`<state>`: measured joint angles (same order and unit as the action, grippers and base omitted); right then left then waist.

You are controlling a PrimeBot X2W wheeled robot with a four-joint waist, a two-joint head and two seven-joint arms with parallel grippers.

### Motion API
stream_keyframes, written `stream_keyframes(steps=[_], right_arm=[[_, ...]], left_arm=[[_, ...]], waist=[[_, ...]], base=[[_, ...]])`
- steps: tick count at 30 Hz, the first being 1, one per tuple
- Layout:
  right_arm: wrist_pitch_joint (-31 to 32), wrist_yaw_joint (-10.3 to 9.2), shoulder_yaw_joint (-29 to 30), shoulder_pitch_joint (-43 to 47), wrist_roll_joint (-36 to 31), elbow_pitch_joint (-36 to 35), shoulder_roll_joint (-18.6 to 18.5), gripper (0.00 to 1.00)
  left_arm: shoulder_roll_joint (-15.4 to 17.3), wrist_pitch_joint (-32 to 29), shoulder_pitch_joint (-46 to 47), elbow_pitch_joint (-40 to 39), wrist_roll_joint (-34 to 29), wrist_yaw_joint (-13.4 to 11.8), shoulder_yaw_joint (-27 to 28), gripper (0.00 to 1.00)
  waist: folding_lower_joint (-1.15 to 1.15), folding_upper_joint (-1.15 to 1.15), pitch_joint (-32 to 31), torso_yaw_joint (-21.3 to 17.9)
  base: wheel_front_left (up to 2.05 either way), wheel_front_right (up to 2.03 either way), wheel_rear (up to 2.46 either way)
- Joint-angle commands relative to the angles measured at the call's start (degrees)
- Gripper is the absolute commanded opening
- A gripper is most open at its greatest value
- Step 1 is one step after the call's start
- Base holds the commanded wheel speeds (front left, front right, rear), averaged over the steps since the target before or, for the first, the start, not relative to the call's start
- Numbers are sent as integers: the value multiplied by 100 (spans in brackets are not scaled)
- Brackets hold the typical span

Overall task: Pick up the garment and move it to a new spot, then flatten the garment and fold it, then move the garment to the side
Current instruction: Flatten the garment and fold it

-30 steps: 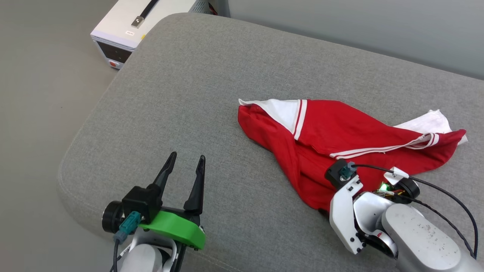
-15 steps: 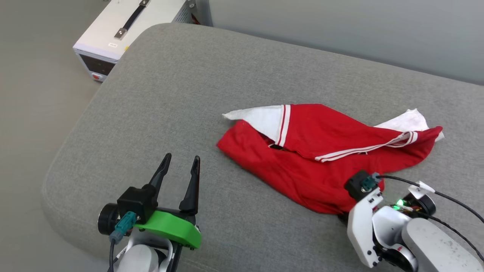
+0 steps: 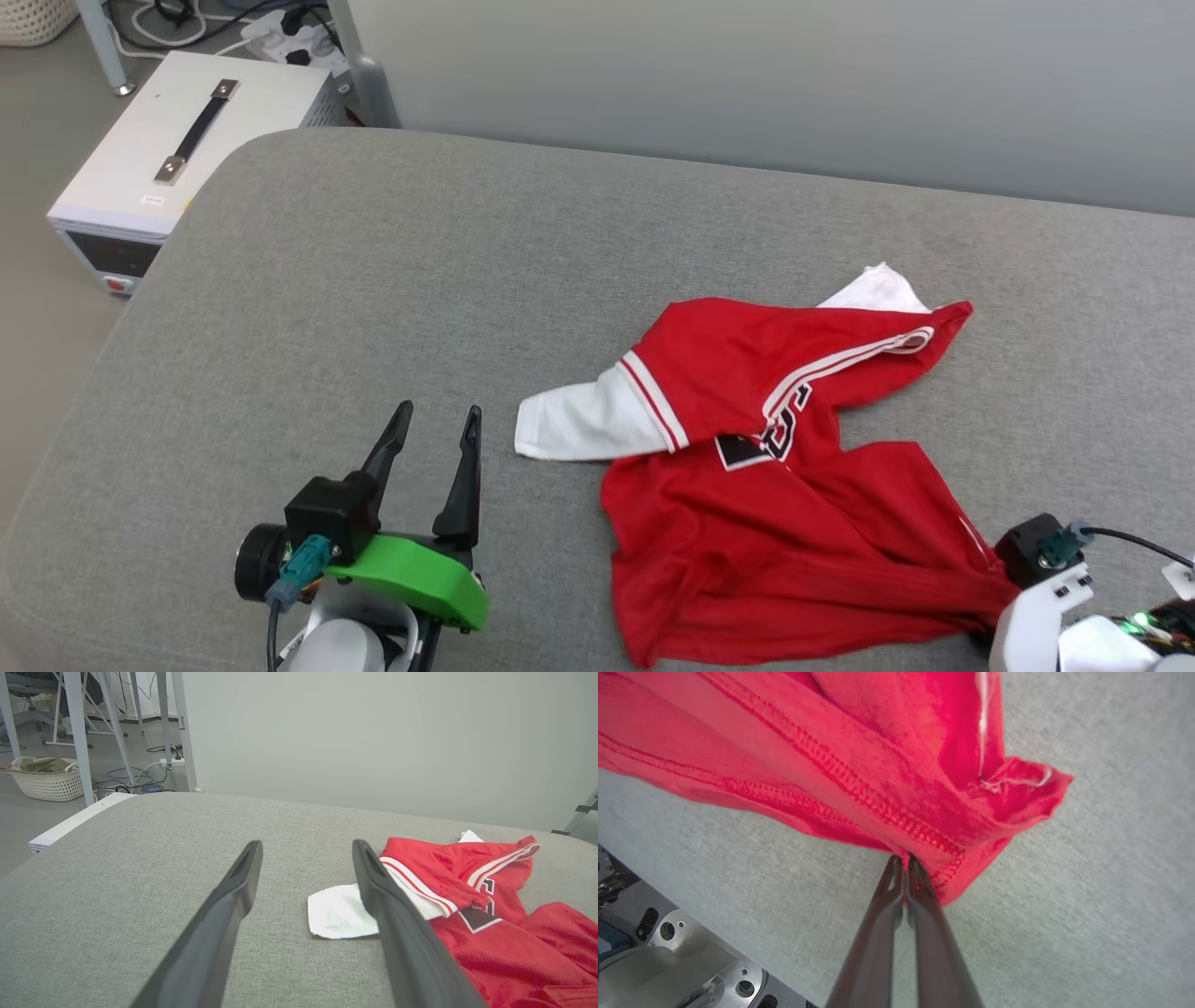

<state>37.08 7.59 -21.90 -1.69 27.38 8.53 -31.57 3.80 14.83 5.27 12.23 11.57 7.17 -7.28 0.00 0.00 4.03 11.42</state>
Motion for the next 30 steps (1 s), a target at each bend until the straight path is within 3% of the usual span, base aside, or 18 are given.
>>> stream_keyframes(steps=[1, 7, 8, 9, 19, 25, 30], right_arm=[[88, -10, 153, 297, -72, 15, -55, 0], [7, -10, 733, 875, -215, -216, 214, 0], [-78, -10, 811, 912, -261, -250, 287, 26], [-175, -10, 865, 930, -299, -292, 344, 100], [-2145, -10, 1541, 707, -241, -916, 805, 100], [-3575, -10, 1950, 681, -338, -1034, 1182, 100], [-4369, -10, 2122, 675, -523, -969, 1495, 100]], left_arm=[[23, 17, -83, 37, -3, 32, 1, 100], [21, 17, -114, 224, 30, 32, -71, 100], [21, 17, -113, 251, 38, 32, -79, 100], [22, 17, -111, 270, 45, 32, -88, 100], [61, 17, -82, 190, 87, 32, -157, 100], [49, 17, -118, 12, 129, 32, -255, 100], [63, 17, -133, -102, 154, 32, -366, 100]], waist=[[0, 0, -130, -198], [0, 0, -161, -334], [0, 0, -164, -359], [0, 0, -166, -377], [0, 0, -234, -647], [0, 0, -239, -768], [0, 0, -158, -839]], base=[[0, 0, 0], [0, 0, 0], [0, 0, 0], [0, 0, 0], [0, 0, 0], [0, 0, 0], [0, 0, 0]])
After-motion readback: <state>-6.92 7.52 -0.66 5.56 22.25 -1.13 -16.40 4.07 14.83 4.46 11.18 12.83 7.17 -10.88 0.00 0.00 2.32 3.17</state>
